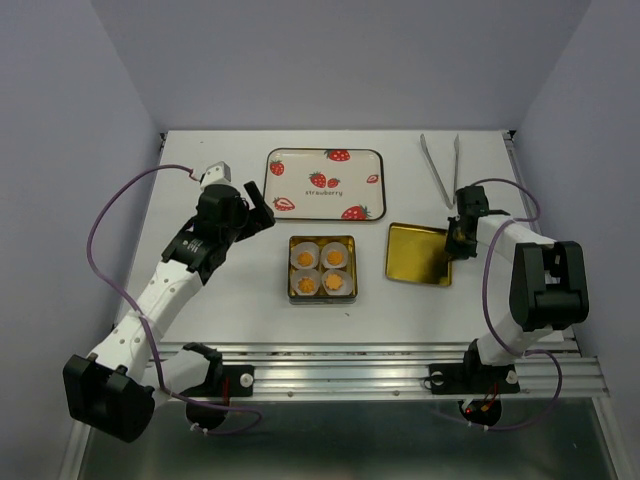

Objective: Pack the cookies

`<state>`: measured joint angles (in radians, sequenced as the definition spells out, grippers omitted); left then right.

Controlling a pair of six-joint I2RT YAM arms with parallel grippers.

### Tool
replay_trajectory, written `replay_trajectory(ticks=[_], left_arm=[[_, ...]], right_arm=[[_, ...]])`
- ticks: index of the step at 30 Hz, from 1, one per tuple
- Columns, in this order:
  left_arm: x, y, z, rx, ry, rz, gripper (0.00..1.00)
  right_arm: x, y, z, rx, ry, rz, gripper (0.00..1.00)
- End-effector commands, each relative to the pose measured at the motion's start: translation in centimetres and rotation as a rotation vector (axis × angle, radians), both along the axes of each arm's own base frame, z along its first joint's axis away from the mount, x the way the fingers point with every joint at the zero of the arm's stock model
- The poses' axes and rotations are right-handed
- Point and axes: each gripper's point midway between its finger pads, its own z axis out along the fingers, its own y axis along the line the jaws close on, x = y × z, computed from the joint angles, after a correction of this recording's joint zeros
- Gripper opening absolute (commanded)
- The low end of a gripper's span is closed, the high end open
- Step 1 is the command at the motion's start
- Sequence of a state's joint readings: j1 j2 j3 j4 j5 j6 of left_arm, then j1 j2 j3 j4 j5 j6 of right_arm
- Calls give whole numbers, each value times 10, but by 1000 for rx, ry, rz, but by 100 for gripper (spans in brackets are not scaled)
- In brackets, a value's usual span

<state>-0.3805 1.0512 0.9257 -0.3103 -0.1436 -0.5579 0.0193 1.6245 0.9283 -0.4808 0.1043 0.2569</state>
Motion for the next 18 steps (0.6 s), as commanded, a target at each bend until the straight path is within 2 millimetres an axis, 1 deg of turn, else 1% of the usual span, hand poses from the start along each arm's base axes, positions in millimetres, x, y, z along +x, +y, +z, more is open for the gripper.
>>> replay_trajectory(ticks=[1, 3, 5, 8, 11, 12, 15, 16, 18], left_arm=[[5, 0, 7, 15, -34, 1, 99], [6, -1, 7, 15, -34, 1, 99], [7, -2, 4, 19, -25, -3, 99], [8, -3, 5, 19, -25, -6, 99], [8, -4, 5, 20, -23, -12, 99], [9, -5, 5, 20, -25, -14, 99], [7, -9, 8, 12, -29, -37, 99], [7, -10, 10, 11, -36, -46, 99], [5, -16, 14, -6, -45, -83, 99]], right_arm=[[10, 2, 5, 5, -41, 28, 9], [10, 1, 6, -1, -45, 34, 6], [13, -1, 13, -15, -64, 49, 6], [15, 0, 16, -13, -73, 62, 6], [19, -1, 28, -18, -105, 73, 2], [23, -1, 38, -20, -132, 76, 1], [25, 0, 58, -24, -176, 89, 1], [30, 1, 76, -21, -223, 100, 1], [30, 2, 92, -18, -257, 106, 1]])
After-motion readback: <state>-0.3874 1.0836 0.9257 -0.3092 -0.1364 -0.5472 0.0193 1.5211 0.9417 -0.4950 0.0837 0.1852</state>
